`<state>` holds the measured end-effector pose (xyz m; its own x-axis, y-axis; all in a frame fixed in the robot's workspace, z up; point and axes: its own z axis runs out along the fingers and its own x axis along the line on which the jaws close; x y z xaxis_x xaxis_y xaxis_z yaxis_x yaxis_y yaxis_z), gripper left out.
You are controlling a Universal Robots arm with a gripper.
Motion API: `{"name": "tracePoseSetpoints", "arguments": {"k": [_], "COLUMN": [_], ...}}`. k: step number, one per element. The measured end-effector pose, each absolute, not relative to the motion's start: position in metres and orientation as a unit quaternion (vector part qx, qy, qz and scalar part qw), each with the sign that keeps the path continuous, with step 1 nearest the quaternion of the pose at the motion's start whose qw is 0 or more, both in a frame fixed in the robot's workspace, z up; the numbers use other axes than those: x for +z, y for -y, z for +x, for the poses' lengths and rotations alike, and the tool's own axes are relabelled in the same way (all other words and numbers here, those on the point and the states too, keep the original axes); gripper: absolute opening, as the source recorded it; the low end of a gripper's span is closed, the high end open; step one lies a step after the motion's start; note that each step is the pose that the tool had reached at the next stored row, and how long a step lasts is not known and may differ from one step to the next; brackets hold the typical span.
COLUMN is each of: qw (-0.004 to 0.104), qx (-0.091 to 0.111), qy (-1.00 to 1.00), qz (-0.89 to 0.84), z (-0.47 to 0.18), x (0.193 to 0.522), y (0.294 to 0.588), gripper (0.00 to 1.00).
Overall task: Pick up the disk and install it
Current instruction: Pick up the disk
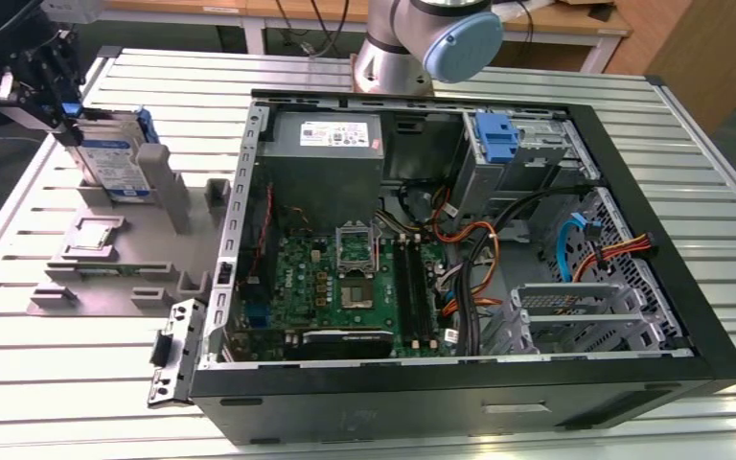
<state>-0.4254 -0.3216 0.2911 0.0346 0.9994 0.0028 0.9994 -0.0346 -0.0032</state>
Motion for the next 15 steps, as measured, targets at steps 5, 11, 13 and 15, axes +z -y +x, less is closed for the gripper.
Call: {"name": "tracePoseSetpoints", "arguments": {"k": [5,11,13,15], "qw": [0.002,0.002,0.002,0.002], "qx": [0.0,0.0,0.0,0.0], "qy": [0.695,0.695,0.695,0.695], "qz": [-0.719,-0.719,-0.719,-0.719], "z": [-0.4254,-0.4254,-0.4254,-0.4254], "x": [0.2911,0.2911,0.2911,0.2912], "y": [0.3216,0.3216,0.3216,0.3216], "gripper": [0.36,0.36,0.36,0.36]}}
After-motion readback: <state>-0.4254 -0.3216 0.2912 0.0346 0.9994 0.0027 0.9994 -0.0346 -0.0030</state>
